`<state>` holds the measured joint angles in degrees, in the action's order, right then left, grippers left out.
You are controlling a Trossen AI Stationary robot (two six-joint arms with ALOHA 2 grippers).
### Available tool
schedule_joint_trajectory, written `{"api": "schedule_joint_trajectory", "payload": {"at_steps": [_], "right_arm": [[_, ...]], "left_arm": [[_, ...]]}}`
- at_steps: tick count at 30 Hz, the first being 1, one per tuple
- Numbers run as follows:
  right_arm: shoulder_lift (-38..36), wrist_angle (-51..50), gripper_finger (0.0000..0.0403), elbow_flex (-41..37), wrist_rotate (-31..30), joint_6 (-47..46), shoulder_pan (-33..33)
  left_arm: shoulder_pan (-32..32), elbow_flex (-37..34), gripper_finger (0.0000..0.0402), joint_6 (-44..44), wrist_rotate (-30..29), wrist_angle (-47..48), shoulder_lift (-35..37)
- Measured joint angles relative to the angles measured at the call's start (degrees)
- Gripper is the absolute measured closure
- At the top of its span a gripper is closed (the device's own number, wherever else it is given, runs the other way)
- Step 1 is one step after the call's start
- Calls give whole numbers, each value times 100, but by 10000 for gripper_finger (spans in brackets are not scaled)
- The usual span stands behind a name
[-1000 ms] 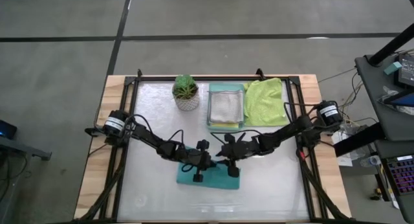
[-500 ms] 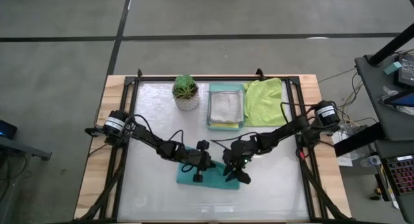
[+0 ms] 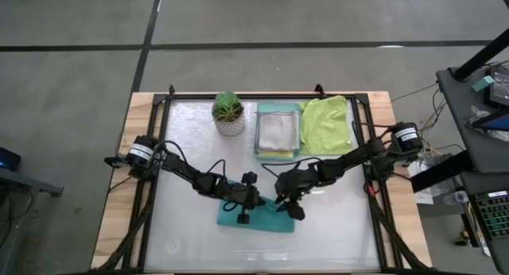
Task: Fold microfiber towels
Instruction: Fold the blue microfiber cloth
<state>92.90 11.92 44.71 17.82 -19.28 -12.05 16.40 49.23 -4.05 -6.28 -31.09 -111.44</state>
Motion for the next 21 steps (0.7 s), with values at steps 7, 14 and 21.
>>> {"api": "schedule_joint_trajectory", "payload": {"at_steps": [7, 14, 21], "right_arm": [[-73, -187, 271, 0, -95, -29, -17], [-503, -802, 379, 0, -591, 85, -17], [-826, -1753, 390, 0, -1645, 178, 36]], "left_arm": [[5, 2, 400, 2, -114, 26, 30], [-22, 4, 400, 427, -784, 188, 449], [-149, 7, 400, 1270, -1331, 370, 662]]}}
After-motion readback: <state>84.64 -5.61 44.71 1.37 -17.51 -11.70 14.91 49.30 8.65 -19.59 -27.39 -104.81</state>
